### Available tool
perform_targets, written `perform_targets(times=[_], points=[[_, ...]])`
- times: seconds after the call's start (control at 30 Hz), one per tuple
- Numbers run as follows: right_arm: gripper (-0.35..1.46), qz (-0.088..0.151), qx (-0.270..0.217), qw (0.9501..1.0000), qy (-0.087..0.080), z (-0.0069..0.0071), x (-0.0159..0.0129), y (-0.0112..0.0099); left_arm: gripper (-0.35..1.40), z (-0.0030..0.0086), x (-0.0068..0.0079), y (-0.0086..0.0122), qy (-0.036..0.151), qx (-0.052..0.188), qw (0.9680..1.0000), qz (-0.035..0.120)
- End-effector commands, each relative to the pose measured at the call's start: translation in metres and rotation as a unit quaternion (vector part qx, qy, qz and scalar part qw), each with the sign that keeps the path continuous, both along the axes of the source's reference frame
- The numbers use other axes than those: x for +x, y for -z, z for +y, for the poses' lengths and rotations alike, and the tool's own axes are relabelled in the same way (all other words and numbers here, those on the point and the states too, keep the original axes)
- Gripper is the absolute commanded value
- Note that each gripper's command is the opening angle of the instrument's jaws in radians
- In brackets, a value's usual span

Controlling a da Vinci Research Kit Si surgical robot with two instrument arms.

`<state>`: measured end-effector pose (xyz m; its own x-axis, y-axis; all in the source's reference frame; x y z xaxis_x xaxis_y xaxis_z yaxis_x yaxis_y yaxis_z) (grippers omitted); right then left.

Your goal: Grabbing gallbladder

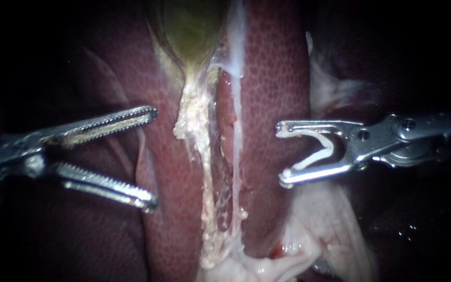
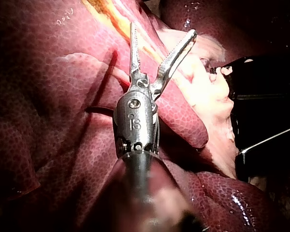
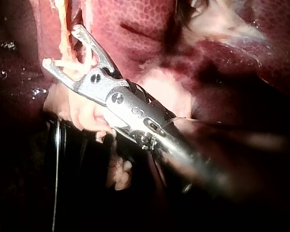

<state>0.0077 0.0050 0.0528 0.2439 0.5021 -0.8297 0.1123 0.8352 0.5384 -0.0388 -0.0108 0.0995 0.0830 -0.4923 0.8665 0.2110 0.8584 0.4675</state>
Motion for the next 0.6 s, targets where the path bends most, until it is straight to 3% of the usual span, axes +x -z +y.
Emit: perform_targets(times=[0.03,0.37,0.6], points=[[0.59,0.000,0.000,1.0000,0.000,0.0000,0.0000,0.0000,0.79,0.0000,0.0000,0.0000,0.000,0.000,1.0000,0.000],[0.59,0.000,0.000,1.0000,0.000,0.0000,0.0000,0.0000,0.79,0.0004,0.0001,-0.0004,0.010,0.000,0.9999,0.007],[0.58,0.000,0.000,1.0000,0.000,0.0000,0.0001,0.0000,0.79,0.0015,-0.0010,-0.0019,0.023,0.003,0.9996,0.015]])
